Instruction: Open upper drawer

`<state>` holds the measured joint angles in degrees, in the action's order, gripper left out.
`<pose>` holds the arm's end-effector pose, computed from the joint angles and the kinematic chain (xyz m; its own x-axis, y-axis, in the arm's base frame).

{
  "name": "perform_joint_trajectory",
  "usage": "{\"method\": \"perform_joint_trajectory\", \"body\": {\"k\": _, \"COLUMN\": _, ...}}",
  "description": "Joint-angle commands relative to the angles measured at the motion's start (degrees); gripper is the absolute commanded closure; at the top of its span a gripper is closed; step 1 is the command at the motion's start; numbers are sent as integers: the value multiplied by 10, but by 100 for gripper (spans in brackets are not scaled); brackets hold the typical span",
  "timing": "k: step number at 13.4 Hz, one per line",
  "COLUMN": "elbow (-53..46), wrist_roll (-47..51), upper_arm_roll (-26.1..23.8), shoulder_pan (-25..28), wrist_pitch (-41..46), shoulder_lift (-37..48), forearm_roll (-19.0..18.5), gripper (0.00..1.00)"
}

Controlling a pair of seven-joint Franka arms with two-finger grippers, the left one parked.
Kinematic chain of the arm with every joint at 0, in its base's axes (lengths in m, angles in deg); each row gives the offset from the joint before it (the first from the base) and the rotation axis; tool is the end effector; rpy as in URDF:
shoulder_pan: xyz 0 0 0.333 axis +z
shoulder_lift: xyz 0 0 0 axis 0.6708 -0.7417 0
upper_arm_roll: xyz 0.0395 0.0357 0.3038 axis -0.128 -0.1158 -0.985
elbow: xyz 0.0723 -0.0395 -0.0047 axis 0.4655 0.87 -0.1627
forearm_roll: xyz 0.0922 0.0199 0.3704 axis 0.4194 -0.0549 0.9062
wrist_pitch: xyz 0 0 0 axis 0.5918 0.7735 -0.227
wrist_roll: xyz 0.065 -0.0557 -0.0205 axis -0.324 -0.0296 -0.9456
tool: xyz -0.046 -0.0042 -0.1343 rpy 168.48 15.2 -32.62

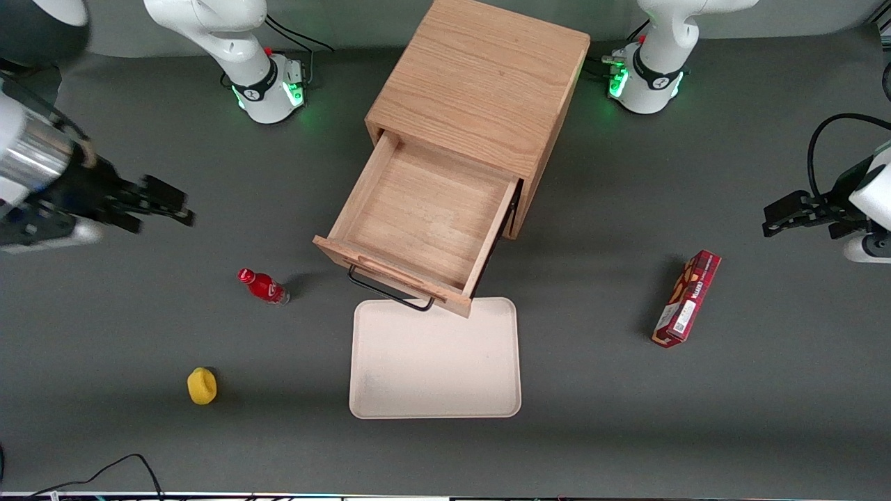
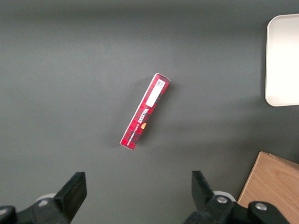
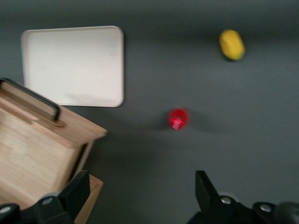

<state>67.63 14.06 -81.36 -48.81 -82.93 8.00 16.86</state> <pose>0.5533 0.0556 0.5851 0.9994 -0.0353 0.0048 -0.0344 -0.9909 -0.1298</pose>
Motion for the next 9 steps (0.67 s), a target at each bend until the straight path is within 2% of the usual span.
{"method": "perform_joint_trajectory", "body": {"k": 1, "elbow": 41, "wrist_roll": 12, "upper_arm_roll": -3, "shoulder_pan": -44, "wrist_pitch": 21, "shoulder_lift": 40, "forearm_roll": -18, "gripper": 0}}
{"method": "perform_joint_trajectory", "body": {"k": 2, "elbow": 47, "wrist_roll": 10, "upper_arm_roll": -3, "shoulder_pan": -43, "wrist_pitch": 22, "shoulder_lift": 44, "forearm_roll": -26, "gripper": 0}}
{"method": "perform_joint_trajectory", "body": {"k": 4, "elbow": 48, "wrist_roll": 9, "upper_arm_roll": -8, "shoulder_pan": -31, "wrist_pitch": 18, "shoulder_lift": 37, "forearm_roll": -71, "gripper": 0}}
{"method": "perform_joint_trajectory", "body": {"k": 9, "elbow": 45, "wrist_roll": 10, "upper_arm_roll": -10, "shoulder_pan": -11, "wrist_pitch": 14, "shoulder_lift": 30, "forearm_roll": -83, "gripper": 0}}
